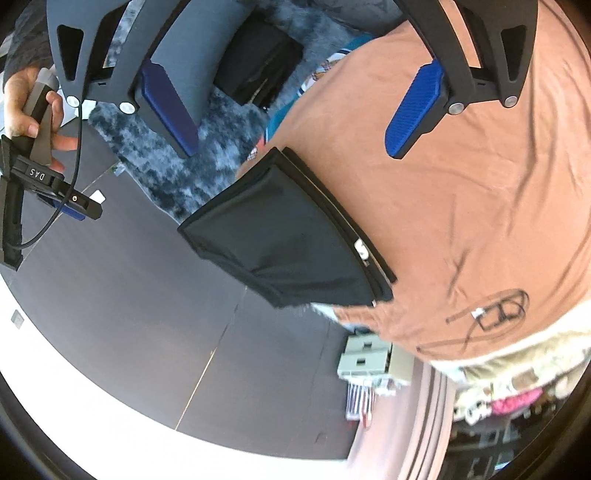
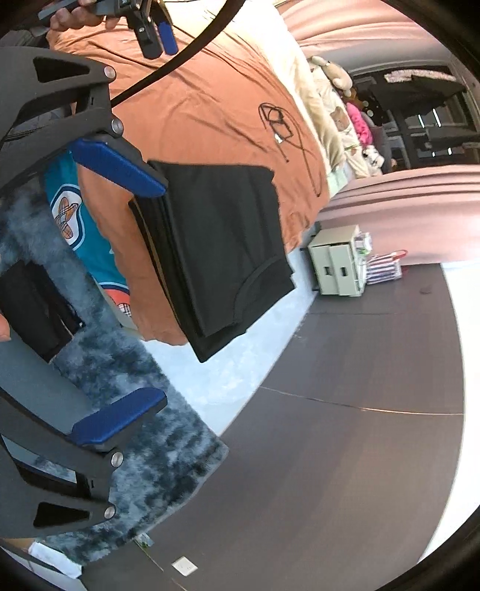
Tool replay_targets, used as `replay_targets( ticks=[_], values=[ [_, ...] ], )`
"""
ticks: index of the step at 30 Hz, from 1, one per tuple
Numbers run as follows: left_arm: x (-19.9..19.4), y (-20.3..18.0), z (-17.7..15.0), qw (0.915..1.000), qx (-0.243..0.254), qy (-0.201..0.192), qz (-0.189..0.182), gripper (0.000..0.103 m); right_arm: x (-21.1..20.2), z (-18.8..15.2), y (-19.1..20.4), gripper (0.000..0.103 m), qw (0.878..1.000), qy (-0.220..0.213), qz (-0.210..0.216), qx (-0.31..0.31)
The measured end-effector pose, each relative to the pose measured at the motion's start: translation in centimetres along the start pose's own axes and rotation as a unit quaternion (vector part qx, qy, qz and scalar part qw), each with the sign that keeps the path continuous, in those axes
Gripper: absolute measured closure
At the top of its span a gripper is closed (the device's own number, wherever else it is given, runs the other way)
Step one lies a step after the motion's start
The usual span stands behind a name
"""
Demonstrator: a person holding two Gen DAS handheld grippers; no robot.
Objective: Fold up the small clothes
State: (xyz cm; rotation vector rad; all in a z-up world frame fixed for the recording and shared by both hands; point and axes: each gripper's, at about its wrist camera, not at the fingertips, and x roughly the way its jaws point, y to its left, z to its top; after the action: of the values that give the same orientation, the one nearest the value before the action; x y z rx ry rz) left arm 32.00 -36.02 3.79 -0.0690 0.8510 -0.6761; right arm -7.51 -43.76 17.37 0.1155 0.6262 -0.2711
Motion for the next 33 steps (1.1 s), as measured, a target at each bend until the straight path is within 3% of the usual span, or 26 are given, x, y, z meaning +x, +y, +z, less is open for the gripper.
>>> replay_targets(
  ticks=[17, 33],
  values=[
    [-12.7, 0.3, -5.3, 0.9942, 0.019, -0.097, 0.042, 0.000, -9.5, -8.7, 2.4, 0.000, 0.995, -0.079, 0.056, -0.017],
    [-21.4, 2.3, -12.3, 0.9812, 0.040, -0.163, 0.094, 0.000, -12.5, -15.6, 4.3, 0.000, 0.988, -0.119, 0.099, -0.016]
  ],
)
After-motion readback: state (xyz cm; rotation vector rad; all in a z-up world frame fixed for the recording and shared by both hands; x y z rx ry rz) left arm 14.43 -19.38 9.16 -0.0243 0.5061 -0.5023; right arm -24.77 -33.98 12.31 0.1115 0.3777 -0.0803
